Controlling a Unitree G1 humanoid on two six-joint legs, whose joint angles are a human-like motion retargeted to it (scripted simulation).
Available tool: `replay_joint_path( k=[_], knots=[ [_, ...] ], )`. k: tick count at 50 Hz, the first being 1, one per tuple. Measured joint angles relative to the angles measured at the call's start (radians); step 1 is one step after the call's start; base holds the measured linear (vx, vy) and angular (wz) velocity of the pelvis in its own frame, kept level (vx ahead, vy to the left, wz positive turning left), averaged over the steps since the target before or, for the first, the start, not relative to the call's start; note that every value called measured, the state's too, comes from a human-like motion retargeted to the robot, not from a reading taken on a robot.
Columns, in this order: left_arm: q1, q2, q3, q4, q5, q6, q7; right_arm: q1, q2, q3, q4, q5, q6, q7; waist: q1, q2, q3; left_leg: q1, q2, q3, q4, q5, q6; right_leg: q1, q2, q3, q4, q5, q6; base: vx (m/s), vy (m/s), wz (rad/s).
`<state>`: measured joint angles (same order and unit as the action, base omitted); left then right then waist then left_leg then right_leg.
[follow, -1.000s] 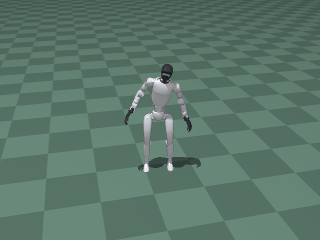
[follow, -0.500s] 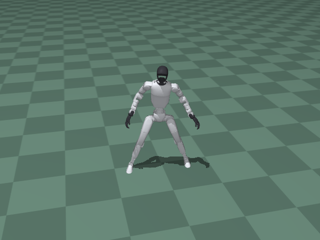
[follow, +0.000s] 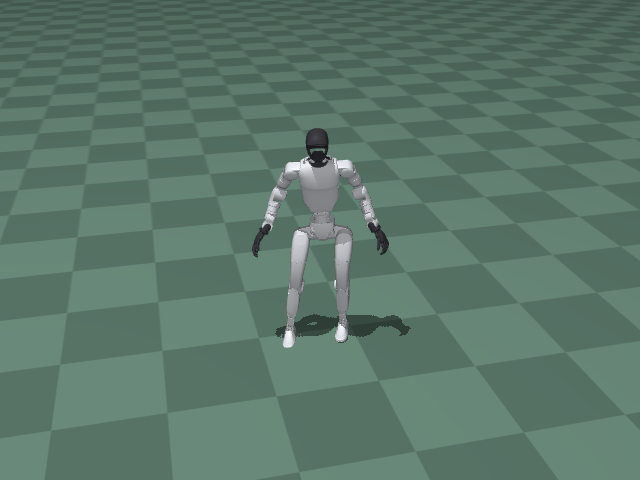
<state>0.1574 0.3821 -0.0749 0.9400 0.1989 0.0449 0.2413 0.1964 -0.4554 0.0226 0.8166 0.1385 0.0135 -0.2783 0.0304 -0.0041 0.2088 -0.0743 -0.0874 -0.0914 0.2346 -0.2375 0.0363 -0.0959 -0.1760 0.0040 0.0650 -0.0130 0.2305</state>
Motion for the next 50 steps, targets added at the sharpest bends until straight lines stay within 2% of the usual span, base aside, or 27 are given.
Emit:
replay_joint_path(
  k=[4, 7, 11, 15, 20, 24, 28, 30, 32, 35, 40, 43, 45, 47, 50],
  knots=[
    [0.003, -0.011, -0.009, -0.012, 0.020, -0.007, -0.020, -0.015, 0.025, 0.008, -0.038, -0.021, -0.003, 0.046, -0.008, -0.006, -0.009, -0.001, 0.007, 0.047, 0.001, -0.008, -0.017, 0.008, -0.013, -0.015, -0.005, -0.003, 0.009, -0.01, 0.03, 0.15],
    [0.013, -0.022, 0.007, -0.014, 0.024, -0.007, -0.030, -0.023, 0.027, 0.027, -0.062, -0.034, -0.010, 0.076, -0.006, -0.014, -0.013, -0.006, 0.027, 0.072, 0.021, -0.023, -0.007, 0.007, -0.030, -0.013, -0.005, 0.001, 0.014, -0.04, 0.12, 0.07],
    [0.033, -0.004, 0.030, -0.013, 0.015, -0.008, -0.031, -0.029, 0.032, 0.056, -0.071, -0.047, -0.014, 0.093, 0.001, -0.055, -0.012, -0.006, 0.122, 0.196, 0.060, -0.042, 0.006, 0.006, -0.069, -0.011, -0.003, 0.003, 0.009, -0.05, 0.16, 0.07],
    [0.043, 0.037, 0.067, 0.008, 0.006, -0.015, -0.037, -0.047, 0.035, 0.072, -0.047, -0.036, -0.029, 0.106, 0.015, -0.100, 0.008, 0.016, 0.227, 0.207, 0.050, -0.024, -0.035, 0.004, -0.093, 0.003, 0.000, 0.006, 0.010, -0.07, 0.25, -0.15],
    [0.057, 0.076, 0.086, 0.019, -0.012, -0.016, -0.038, -0.002, 0.014, 0.043, -0.006, 0.000, -0.048, 0.091, 0.021, -0.118, 0.017, 0.053, 0.351, 0.203, -0.023, 0.080, -0.089, 0.004, -0.123, 0.001, -0.003, 0.010, 0.012, -0.10, 0.41, 0.07],
    [0.036, 0.092, 0.047, 0.019, -0.014, -0.025, -0.025, 0.064, 0.000, -0.005, 0.047, 0.025, -0.033, 0.041, 0.035, -0.118, 0.034, 0.045, 0.308, 0.109, -0.038, 0.028, -0.120, 0.001, -0.182, 0.001, -0.020, 0.028, 0.020, -0.15, 0.57, 0.27],
    [-0.017, 0.121, -0.014, 0.003, -0.033, -0.020, -0.018, 0.099, 0.020, -0.029, 0.104, 0.040, 0.008, 0.022, 0.053, -0.105, 0.088, 0.021, 0.228, 0.090, -0.015, -0.003, -0.069, 0.011, -0.219, 0.024, -0.017, 0.015, -0.033, -0.16, 0.53, 0.39],
    [-0.027, 0.135, -0.025, -0.014, -0.042, -0.017, -0.019, 0.115, 0.042, -0.036, 0.114, 0.036, 0.016, 0.028, 0.069, -0.104, 0.106, 0.026, 0.189, 0.094, -0.023, 0.001, -0.055, -0.018, -0.211, 0.066, 0.055, -0.010, -0.003, -0.12, 0.47, 0.22],
    [-0.039, 0.135, -0.012, -0.025, -0.079, -0.010, -0.014, 0.102, 0.050, -0.023, 0.112, 0.045, 0.022, 0.061, 0.056, -0.080, 0.112, 0.028, 0.173, 0.083, -0.061, 0.034, -0.044, -0.006, -0.156, 0.114, 0.054, -0.011, -0.065, -0.11, 0.42, 0.30],
    [-0.016, 0.124, 0.023, -0.025, -0.157, -0.008, 0.013, 0.098, 0.064, -0.006, 0.081, 0.036, 0.015, 0.103, 0.024, -0.065, 0.087, 0.041, 0.148, 0.080, -0.128, 0.074, -0.062, -0.019, -0.053, 0.163, 0.122, -0.054, -0.053, -0.06, 0.34, 0.25],
    [0.038, 0.084, 0.065, 0.036, -0.246, 0.005, 0.027, 0.090, 0.072, 0.022, 0.000, 0.031, -0.005, 0.131, -0.027, -0.027, 0.015, 0.059, 0.122, 0.104, -0.211, 0.110, -0.096, -0.021, 0.092, 0.000, 0.187, -0.164, -0.119, -0.02, 0.27, -0.09],
    [0.044, 0.042, 0.071, 0.083, -0.224, 0.016, 0.007, 0.072, 0.063, 0.042, -0.039, 0.035, -0.010, 0.127, -0.029, 0.002, -0.016, 0.067, 0.084, 0.136, -0.246, 0.125, -0.105, -0.014, 0.127, -0.012, 0.161, -0.168, -0.156, -0.02, 0.25, -0.43],
    [0.040, 0.006, 0.070, 0.099, -0.189, 0.020, -0.007, 0.056, 0.050, 0.054, -0.058, 0.033, -0.012, 0.125, -0.012, 0.032, -0.023, 0.071, 0.059, 0.160, -0.254, 0.125, -0.106, -0.011, 0.119, 0.016, 0.137, -0.154, -0.170, -0.04, 0.26, -0.59],
    [0.040, -0.033, 0.061, 0.092, -0.150, 0.017, -0.022, 0.041, 0.028, 0.064, -0.072, 0.023, -0.014, 0.128, 0.009, 0.069, -0.020, 0.070, 0.035, 0.185, -0.246, 0.115, -0.108, -0.012, 0.092, 0.043, 0.121, -0.135, -0.144, -0.06, 0.26, -0.57],
    [0.054, -0.085, 0.032, 0.057, -0.096, 0.005, -0.052, 0.009, -0.020, 0.082, -0.085, -0.006, -0.015, 0.141, 0.025, 0.120, -0.013, 0.056, 0.013, 0.250, -0.214, 0.098, -0.107, -0.013, 0.050, 0.072, 0.097, -0.101, -0.067, -0.08, 0.25, -0.40]
  ],
)
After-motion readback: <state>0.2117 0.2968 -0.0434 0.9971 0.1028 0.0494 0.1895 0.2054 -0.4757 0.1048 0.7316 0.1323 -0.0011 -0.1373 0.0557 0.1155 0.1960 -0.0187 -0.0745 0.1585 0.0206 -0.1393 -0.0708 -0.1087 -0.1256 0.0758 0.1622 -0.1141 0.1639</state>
